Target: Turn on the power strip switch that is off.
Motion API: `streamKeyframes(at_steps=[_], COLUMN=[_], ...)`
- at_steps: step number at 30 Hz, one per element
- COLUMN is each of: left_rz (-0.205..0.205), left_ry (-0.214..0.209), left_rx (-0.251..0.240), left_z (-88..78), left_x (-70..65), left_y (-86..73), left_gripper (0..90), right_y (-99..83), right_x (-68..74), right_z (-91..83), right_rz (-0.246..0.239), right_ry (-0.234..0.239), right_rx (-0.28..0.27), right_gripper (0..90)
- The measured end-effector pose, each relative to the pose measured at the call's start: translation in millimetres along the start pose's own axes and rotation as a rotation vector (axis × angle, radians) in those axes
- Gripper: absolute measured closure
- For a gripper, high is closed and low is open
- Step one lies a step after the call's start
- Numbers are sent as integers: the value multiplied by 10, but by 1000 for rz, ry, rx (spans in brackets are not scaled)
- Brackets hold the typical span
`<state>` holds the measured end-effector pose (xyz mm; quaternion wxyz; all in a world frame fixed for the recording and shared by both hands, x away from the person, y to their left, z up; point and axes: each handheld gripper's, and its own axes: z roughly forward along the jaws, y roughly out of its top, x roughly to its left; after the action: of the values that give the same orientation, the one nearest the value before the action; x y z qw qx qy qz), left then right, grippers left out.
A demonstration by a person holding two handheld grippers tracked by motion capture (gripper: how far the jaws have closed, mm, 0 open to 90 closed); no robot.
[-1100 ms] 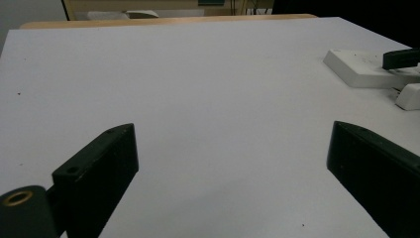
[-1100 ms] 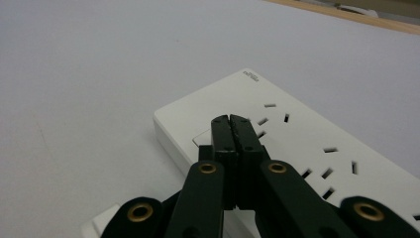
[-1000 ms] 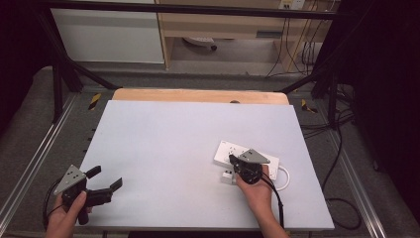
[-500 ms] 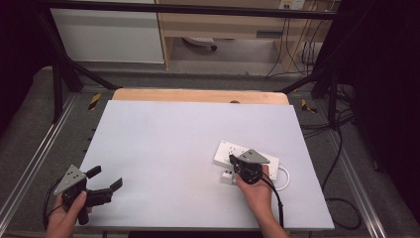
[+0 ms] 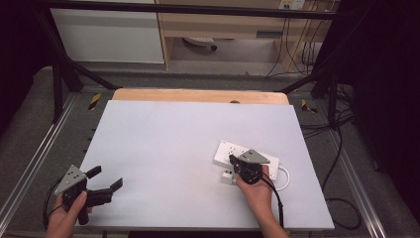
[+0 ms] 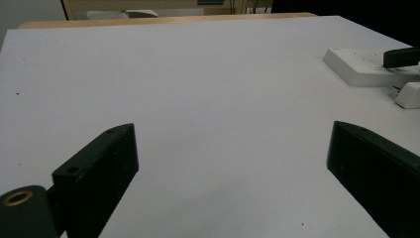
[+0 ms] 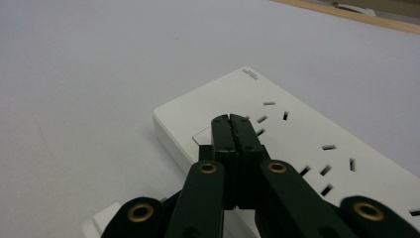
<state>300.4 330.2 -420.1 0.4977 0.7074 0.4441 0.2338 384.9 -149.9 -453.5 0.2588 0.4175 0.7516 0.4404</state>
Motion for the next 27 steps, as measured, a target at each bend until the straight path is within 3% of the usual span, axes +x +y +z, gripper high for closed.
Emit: streamKeyframes(at_steps=[27], left_rz=[7], left_ry=[2], left_rx=[1], left_z=[4], left_x=[-6], left_y=[-1], left_gripper=[59], right_y=[2], right_x=[24], right_z=[-9], right_rz=[0], right_ry=[-8], right_rx=[6], right_gripper=[900])
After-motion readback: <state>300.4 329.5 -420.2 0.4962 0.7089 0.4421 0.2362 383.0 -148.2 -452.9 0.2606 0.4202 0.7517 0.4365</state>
